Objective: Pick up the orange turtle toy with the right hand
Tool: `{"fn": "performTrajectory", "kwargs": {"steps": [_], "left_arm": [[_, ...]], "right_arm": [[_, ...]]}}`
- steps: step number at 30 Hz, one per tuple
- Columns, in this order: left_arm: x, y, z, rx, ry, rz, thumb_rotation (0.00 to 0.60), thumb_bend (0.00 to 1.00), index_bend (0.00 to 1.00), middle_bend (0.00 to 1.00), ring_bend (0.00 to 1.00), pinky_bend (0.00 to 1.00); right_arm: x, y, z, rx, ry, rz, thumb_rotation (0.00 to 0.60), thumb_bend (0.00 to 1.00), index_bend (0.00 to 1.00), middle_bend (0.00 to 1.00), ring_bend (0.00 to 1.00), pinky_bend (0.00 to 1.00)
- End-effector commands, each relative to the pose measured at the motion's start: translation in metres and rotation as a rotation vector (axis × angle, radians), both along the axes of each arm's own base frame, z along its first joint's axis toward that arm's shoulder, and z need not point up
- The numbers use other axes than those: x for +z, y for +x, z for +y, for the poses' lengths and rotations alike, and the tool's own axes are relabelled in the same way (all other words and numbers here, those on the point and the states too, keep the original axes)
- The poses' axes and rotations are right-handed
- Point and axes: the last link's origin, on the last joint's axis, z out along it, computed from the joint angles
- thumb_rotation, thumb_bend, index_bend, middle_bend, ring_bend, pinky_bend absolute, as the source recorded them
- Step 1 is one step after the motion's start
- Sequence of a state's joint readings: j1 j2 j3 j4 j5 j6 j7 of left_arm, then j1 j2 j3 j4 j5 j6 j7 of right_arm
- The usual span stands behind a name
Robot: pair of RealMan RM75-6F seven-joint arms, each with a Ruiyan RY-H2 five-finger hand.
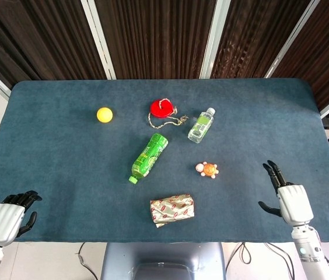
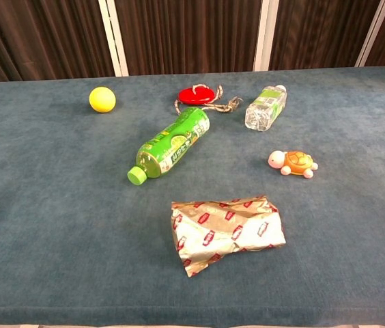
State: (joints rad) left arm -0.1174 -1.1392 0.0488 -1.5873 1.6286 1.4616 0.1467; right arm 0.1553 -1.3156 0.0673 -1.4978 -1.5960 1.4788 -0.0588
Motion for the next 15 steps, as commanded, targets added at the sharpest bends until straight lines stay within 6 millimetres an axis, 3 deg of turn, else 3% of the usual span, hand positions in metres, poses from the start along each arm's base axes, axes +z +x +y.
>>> {"fn": "performTrajectory", "kwargs": {"steps": [1, 11, 15], "left_arm": [[0.001, 0.0, -0.001, 0.001, 0.001, -0.002, 0.6, 0.48, 0.35, 0.27, 0.33, 0.37], [0.001, 0.002, -0.004, -0.018, 0.003, -0.002, 0.6, 0.48, 0.35, 0.27, 0.33, 0.37], [0.003, 0.002, -0.005, -0.017, 0.005, -0.007, 0.6, 0.48, 0.35, 0.27, 0.33, 0.37]], "right_arm": [[0.002, 0.016, -0.019, 0.048, 0.035, -0.004, 0.6, 0.2, 0.44, 0.35, 0.92, 0.99], [-0.027, 0.05, -0.082, 0.055, 0.126, 0.024, 0.6, 0.24, 0.48, 0.39, 0.94, 1.0], [-0.041, 0.054, -0.097, 0.008, 0.151, 0.046, 0.6, 0.24, 0.46, 0.39, 0.94, 1.0]]}}
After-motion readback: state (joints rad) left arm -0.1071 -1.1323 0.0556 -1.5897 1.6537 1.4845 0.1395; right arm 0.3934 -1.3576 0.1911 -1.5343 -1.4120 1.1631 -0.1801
